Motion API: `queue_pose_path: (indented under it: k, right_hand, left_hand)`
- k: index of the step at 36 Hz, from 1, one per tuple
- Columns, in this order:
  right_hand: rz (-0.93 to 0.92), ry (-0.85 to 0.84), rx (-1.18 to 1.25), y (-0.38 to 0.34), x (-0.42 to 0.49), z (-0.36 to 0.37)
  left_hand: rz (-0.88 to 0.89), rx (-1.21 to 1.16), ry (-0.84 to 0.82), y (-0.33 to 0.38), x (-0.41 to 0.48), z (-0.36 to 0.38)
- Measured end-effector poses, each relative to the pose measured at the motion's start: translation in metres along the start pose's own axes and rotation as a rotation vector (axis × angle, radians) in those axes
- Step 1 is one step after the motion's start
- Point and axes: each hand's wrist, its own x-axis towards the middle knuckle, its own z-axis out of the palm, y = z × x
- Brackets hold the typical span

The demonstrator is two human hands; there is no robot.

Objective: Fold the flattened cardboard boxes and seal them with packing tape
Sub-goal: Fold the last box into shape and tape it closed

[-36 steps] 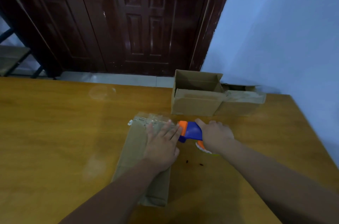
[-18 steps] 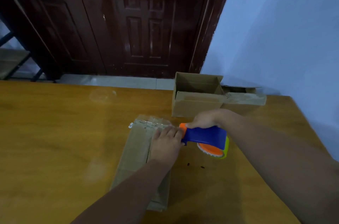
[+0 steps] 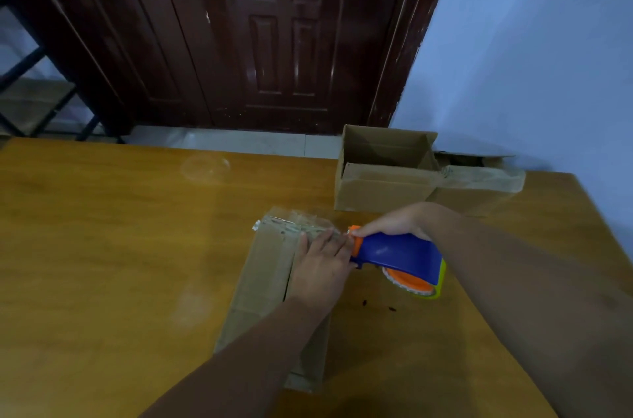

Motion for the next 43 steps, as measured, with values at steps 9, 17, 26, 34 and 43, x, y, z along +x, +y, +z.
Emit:
queue_pose_path:
  k: [9,17,26,34,43]
  right_hand:
    - [0.011,0.024,-0.045,-0.018,0.001,-0.002]
    - [0.017,0.083,-0.273,-0.038,0.002,0.011]
    - [0.004,0.073,-0.120,-0.019,0.005,0.009]
    - [-0.105,0.426,-0.122,-0.008,0.020,0.022]
    - [-0.060,0.821,-0.280,0.021,0.043,0.054]
  left_hand:
    - [0.013,-0.051,0.060,0.000,0.001,0.002]
    - [-0.002,-0.042,-0.161,0.004,0.000,0.005]
    - [0.001,-0.047,-0.263,0.003,0.001,0.003]
    - [-0.094,0.115,-0.157,-0.001,0.004,0.001]
    - [-0.140,0.154,-0.253,0.001,0.006,0.001]
